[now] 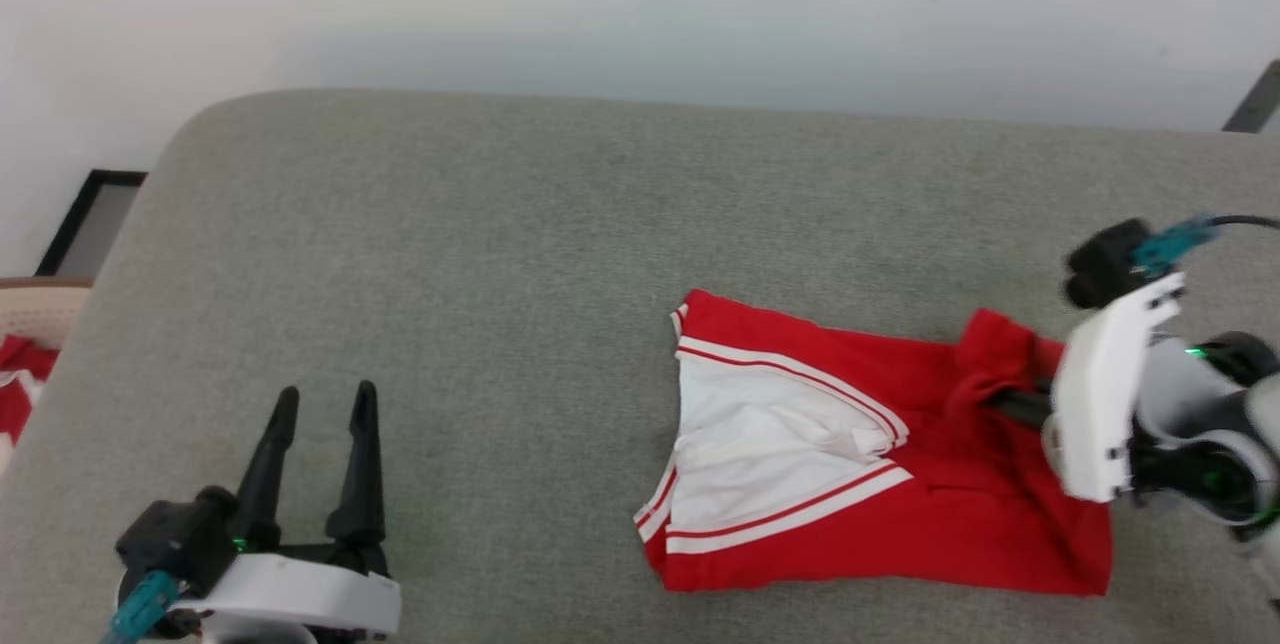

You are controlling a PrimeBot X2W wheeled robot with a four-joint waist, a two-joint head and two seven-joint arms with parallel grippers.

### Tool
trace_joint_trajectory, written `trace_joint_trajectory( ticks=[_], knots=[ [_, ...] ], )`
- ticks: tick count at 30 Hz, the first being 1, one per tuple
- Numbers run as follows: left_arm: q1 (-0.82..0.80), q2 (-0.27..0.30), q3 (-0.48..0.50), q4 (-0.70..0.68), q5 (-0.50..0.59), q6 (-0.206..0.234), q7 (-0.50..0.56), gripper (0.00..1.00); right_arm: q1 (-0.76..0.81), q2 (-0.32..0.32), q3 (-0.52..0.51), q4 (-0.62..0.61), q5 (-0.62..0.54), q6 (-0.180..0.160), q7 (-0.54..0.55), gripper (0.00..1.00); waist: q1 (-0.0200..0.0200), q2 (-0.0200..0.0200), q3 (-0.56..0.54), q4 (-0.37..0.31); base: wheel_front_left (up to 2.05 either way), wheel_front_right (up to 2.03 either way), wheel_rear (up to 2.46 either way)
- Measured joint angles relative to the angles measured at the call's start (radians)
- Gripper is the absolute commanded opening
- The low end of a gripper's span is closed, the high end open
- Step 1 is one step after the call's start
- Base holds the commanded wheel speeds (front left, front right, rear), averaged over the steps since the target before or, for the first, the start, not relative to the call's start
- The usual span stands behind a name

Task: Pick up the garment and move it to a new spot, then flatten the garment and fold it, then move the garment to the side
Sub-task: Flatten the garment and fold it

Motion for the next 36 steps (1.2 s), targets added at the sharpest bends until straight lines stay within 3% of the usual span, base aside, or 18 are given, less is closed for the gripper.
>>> trace_joint_trajectory(
  ticks=[11, 21, 22, 23, 24, 36],
  knots=[
    [-0.056, -0.020, -0.053, 0.039, 0.004, -0.012, 0.000, 1.00, -0.080, 0.173, 0.101, 0.117, -0.076, 0.000, -0.030, 0.00, 0.0000, 0.0000, 0.002, 0.092, 0.00, 0.00, 0.00],
    [-0.079, -0.037, -0.066, 0.062, -0.003, -0.014, 0.000, 1.00, -0.146, 0.286, 0.177, 0.263, -0.099, 0.000, -0.097, 0.00, 0.0000, 0.0000, 0.015, 0.155, 0.00, 0.00, 0.00],
    [-0.079, -0.037, -0.065, 0.063, -0.003, -0.017, 0.000, 1.00, -0.148, 0.292, 0.189, 0.265, -0.093, 0.000, -0.106, 0.11, 0.0000, 0.0000, 0.015, 0.156, 0.00, 0.00, 0.00],
    [-0.079, -0.037, -0.064, 0.064, -0.003, -0.017, 0.000, 1.00, -0.151, 0.298, 0.200, 0.264, -0.088, 0.000, -0.116, 0.72, 0.0000, 0.0000, 0.015, 0.155, 0.00, 0.00, 0.00],
    [-0.079, -0.037, -0.062, 0.064, -0.003, -0.017, 0.000, 1.00, -0.156, 0.302, 0.208, 0.263, -0.081, 0.000, -0.122, 0.97, 0.0000, 0.0000, 0.014, 0.153, 0.00, 0.00, 0.00],
    [-0.057, -0.016, -0.038, 0.061, -0.003, -0.017, 0.000, 1.00, -0.188, 0.264, 0.288, 0.162, -0.008, 0.000, -0.231, 1.00, 0.0000, 0.0000, -0.018, 0.086, 0.00, 0.00, 0.00]
  ],
)
